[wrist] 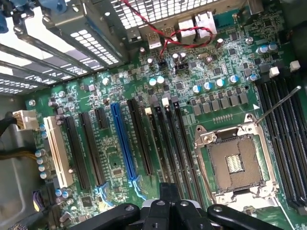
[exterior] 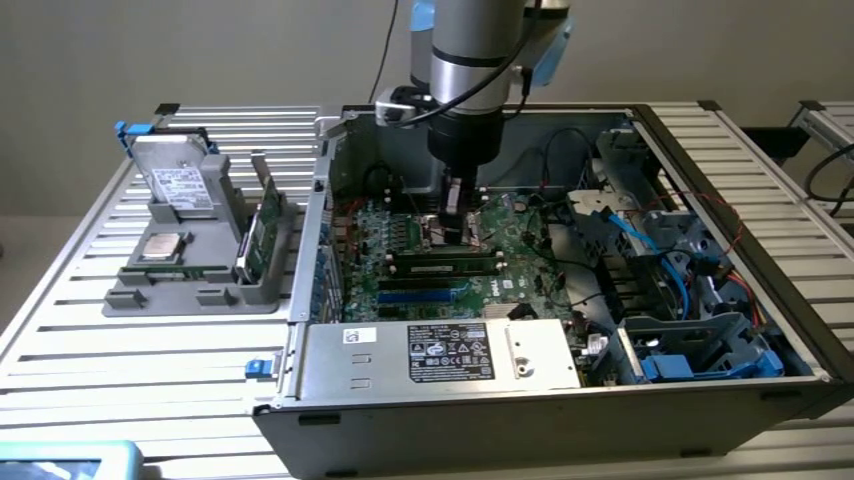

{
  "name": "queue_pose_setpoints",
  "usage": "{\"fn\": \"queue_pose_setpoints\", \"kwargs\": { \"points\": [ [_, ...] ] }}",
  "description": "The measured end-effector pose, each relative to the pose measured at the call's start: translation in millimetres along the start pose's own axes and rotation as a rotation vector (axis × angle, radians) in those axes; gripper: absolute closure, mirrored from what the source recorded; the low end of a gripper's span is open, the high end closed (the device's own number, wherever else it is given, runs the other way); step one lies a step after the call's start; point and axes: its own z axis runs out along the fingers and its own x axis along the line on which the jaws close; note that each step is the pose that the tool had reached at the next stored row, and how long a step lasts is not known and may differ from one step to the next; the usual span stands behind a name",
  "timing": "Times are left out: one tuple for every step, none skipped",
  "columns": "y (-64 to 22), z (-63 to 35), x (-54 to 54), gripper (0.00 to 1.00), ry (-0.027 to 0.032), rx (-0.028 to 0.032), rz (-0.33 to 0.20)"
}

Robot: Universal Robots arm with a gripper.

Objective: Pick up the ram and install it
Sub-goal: 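Press down the ram until it locks into place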

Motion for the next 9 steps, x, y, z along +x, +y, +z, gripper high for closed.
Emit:
{"fn": "queue_pose_setpoints", "kwargs": {
  "points": [
    [0.0,0.0,0.0,0.89,0.0000,-0.0014,0.014],
    [0.0,0.1,0.0,0.89,0.0000,-0.0029,0.028],
    [0.0,0.1,0.0,0.89,-0.0001,-0.0044,0.041],
    [0.0,0.2,0.0,0.89,-0.0001,-0.0059,0.056],
    [0.0,0.2,-0.1,0.89,-0.0002,-0.0074,0.069],
    [0.0,0.3,-0.1,0.89,-0.0003,-0.0088,0.083],
    [0.0,0.2,0.0,0.89,-0.0001,-0.0103,0.097],
    [0.0,0.3,0.0,0.89,-0.0002,-0.0117,0.110],
    [0.0,0.3,0.0,0.89,-0.0002,-0.0131,0.124]
  ]
}}
